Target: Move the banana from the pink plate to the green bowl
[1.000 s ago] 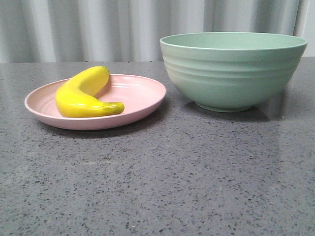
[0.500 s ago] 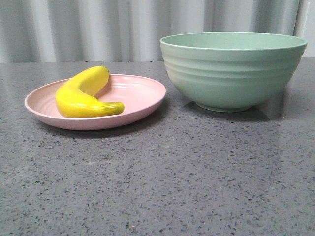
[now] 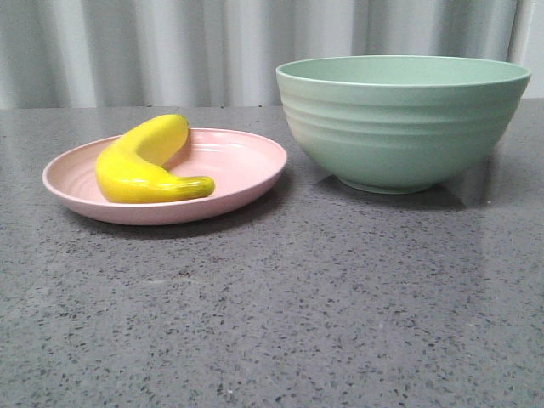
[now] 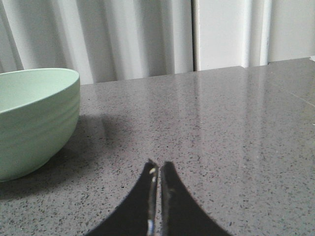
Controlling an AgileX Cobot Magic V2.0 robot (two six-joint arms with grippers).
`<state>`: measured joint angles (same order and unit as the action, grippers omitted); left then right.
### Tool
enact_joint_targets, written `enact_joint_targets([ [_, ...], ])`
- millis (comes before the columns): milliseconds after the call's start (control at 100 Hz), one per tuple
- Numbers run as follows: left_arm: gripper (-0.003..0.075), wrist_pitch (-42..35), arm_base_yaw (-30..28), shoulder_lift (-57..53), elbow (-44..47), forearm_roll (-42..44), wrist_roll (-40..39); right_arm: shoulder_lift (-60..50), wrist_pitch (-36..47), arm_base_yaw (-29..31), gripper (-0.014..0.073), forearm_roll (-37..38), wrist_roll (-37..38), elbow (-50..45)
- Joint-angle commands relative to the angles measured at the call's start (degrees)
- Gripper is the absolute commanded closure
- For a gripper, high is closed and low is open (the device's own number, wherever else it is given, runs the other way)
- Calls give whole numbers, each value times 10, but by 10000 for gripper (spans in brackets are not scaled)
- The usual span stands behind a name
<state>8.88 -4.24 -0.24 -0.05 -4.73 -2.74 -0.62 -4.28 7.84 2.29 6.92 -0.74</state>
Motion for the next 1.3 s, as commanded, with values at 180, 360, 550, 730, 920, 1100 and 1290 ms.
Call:
enact_joint_targets([
  [180,739,-11,1,-4,-80,3,7,17,18,-26,666,-23,-3,14],
  [360,739,12,1,74,-187,20,7,123,-28,-67,666,-23,-3,79],
  [550,739,-11,1,169,-230,20,7,255,-35,-80,666,-20,-3,186],
  [730,738,-81,1,234,-230,19,7,336,-33,-80,666,-23,-3,266],
  [920,727,-112,1,283,-230,19,7,380,-22,-80,666,-23,-3,275],
  [1100,513,-130,1,299,-230,18,7,394,-21,-80,666,-23,-3,275],
  [1290,276,-165,31,301,-230,14,6,395,-21,-80,666,-23,-3,275],
])
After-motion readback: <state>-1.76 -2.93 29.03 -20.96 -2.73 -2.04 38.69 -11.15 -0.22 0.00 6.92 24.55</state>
